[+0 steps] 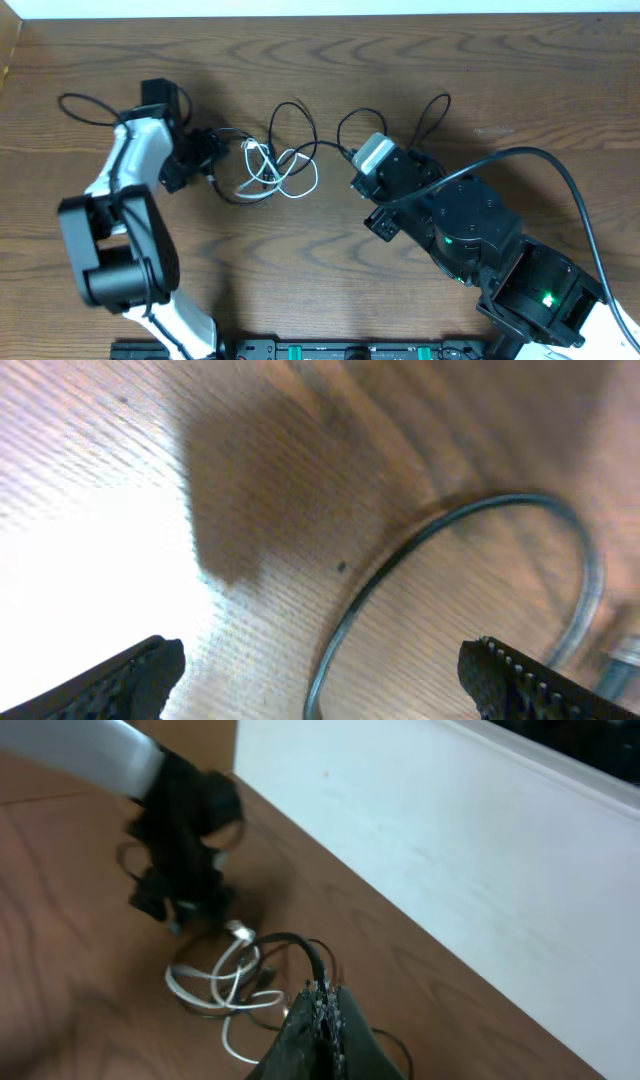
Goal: Untangle cables
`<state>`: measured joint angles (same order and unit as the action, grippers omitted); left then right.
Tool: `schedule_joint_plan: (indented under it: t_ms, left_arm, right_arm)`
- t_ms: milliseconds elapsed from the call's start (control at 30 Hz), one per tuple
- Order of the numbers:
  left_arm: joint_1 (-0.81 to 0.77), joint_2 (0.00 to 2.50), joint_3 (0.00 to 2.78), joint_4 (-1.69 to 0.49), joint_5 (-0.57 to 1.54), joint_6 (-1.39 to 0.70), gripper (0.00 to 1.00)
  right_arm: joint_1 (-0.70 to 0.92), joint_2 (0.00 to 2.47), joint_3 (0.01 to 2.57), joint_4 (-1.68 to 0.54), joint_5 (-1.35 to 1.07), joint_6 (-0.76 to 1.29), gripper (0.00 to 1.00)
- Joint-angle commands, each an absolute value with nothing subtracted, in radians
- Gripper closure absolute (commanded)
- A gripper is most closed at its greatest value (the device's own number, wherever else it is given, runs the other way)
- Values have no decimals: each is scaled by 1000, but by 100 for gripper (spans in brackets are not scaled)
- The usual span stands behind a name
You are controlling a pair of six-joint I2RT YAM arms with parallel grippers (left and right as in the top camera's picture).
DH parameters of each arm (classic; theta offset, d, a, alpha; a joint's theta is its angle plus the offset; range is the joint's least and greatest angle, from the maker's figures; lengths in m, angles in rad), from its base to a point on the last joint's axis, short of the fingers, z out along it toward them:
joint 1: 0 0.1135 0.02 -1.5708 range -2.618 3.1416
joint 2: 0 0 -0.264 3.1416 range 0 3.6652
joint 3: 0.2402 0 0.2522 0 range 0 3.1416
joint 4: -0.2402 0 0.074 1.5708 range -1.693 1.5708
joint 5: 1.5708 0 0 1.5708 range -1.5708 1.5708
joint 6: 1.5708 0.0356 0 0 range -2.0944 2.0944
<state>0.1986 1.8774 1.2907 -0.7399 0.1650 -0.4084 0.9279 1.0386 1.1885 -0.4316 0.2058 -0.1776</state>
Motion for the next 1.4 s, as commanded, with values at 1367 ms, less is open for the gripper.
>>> schedule_joint_plan:
  t_ms: [1367]
  left_arm:
    - [168, 1831, 1264, -749, 529, -88, 2]
  right_arm:
    - [722, 1435, 1191, 100, 469, -95, 99]
